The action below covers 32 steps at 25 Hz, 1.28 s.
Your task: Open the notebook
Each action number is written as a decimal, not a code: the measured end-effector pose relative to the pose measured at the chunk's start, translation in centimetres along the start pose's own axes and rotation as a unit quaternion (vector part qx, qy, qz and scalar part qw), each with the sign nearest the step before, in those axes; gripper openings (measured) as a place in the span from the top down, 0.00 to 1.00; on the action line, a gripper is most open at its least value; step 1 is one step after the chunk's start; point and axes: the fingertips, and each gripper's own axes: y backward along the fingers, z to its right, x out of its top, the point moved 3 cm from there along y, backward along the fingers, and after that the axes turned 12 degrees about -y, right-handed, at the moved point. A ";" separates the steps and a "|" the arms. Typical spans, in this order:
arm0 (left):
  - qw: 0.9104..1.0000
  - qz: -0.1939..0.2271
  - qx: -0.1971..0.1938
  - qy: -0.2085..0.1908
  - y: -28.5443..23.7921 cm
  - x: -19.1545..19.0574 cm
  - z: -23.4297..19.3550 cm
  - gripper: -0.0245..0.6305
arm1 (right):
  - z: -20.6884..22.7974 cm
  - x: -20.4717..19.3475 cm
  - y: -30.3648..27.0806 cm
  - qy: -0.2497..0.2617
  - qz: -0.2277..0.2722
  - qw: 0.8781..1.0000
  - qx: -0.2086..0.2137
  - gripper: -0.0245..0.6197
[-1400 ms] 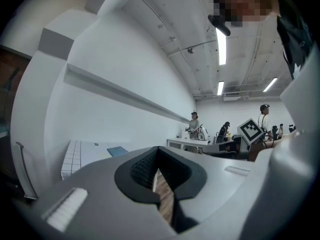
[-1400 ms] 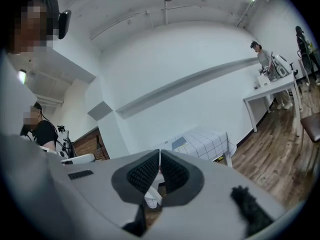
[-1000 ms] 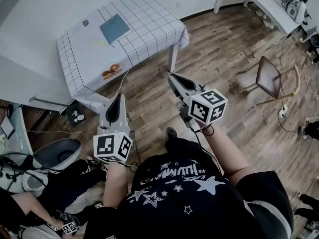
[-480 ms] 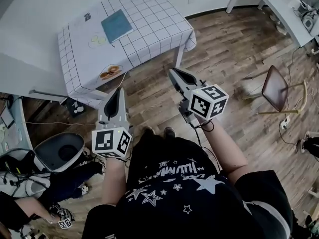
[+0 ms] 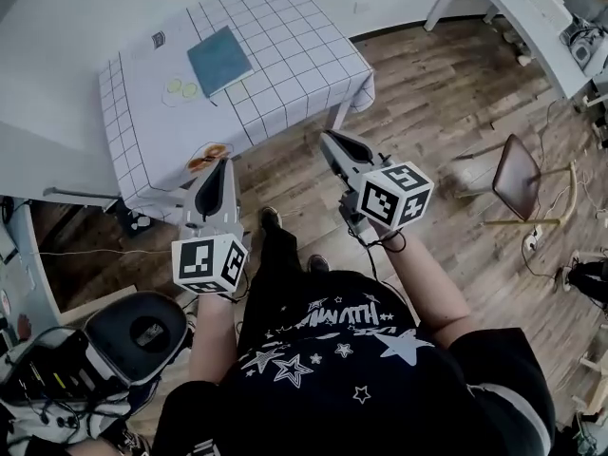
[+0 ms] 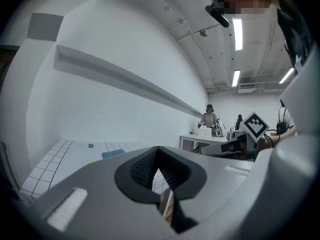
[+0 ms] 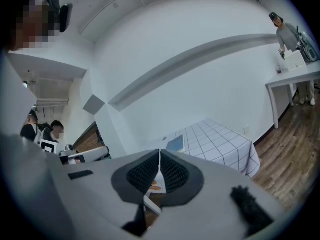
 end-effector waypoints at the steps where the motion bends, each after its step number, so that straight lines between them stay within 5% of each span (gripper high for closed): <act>1: 1.000 0.002 -0.003 -0.003 -0.5 0.1 -0.1 0.95 | 0.2 0.4 -0.4 0.002 0.000 1.000 -0.003 0.94; 17: 0.999 -0.014 -0.050 -0.015 -10.1 -2.6 -7.6 0.95 | 2.8 5.5 -14.0 0.007 -0.001 0.999 -0.036 0.94; 23: 0.997 -0.016 -0.067 0.023 -12.3 -4.2 -10.9 0.95 | 2.3 6.4 -18.8 0.026 -0.013 0.999 -0.042 0.94; 32: 0.993 -0.051 -0.104 0.005 -16.9 -6.5 -10.1 0.95 | 4.8 7.9 -20.1 0.025 -0.005 0.998 -0.064 0.94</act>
